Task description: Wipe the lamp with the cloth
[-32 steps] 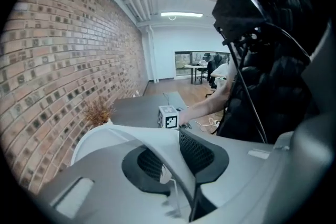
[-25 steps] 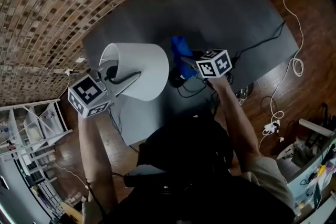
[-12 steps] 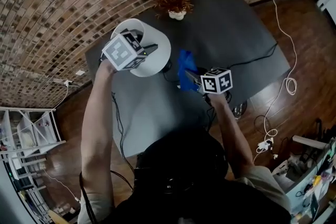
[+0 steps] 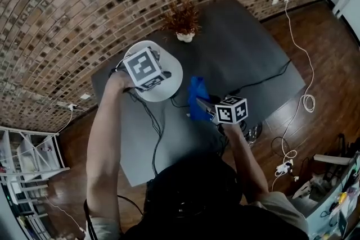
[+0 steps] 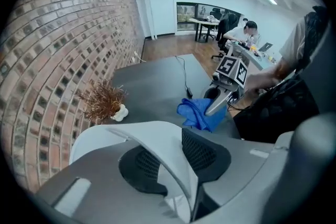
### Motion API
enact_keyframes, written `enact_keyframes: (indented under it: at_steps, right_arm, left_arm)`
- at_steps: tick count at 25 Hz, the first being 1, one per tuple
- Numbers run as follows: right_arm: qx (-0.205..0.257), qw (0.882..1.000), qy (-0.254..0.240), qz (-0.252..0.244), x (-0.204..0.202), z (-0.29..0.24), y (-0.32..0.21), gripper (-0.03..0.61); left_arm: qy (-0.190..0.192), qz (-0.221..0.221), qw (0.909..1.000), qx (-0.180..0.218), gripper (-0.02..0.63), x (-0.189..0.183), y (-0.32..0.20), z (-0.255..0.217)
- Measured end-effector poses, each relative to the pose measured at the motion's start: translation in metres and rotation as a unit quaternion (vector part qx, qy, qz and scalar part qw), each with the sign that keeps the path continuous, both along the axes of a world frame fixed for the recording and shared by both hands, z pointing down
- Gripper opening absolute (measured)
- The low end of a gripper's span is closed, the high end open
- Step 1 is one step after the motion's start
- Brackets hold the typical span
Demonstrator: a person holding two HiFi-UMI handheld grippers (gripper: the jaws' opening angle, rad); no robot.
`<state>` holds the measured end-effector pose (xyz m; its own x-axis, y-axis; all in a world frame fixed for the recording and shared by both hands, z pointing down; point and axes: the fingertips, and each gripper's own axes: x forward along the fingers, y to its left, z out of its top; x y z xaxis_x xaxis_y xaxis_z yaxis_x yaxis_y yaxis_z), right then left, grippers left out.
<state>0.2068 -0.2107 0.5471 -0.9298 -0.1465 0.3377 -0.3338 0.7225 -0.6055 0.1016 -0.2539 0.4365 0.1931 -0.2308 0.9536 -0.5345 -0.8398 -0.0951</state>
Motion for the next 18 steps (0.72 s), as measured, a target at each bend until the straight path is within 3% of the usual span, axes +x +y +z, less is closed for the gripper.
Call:
enact_keyframes:
  at_steps: [3,6,8,14,18]
  right_arm:
    - [0.002,1.000,-0.008,-0.002,-0.001,-0.006,0.003,0.084]
    - [0.006,1.000,-0.017,-0.002,-0.006,-0.015,0.005,0.084]
    - [0.011,1.000,-0.023,-0.002,-0.008,-0.022,0.006,0.084]
    - [0.018,0.999,-0.029,0.005,-0.002,-0.030,0.004,0.084]
    - [0.012,0.998,-0.046,0.033,0.016,-0.035,-0.004,0.084]
  left_arm:
    - [-0.023,0.021,0.9995,-0.006,0.123,0.002,0.008,0.002]
    - [-0.047,0.048,0.9974,-0.025,0.313,0.004,0.018,0.007]
    - [-0.049,0.053,0.9970,-0.030,0.354,-0.001,0.023,0.006]
    - [0.059,0.043,0.9972,-0.017,0.371,0.003,0.031,-0.032]
    - [0.117,0.022,0.9923,0.036,0.330,-0.011,0.036,-0.067]
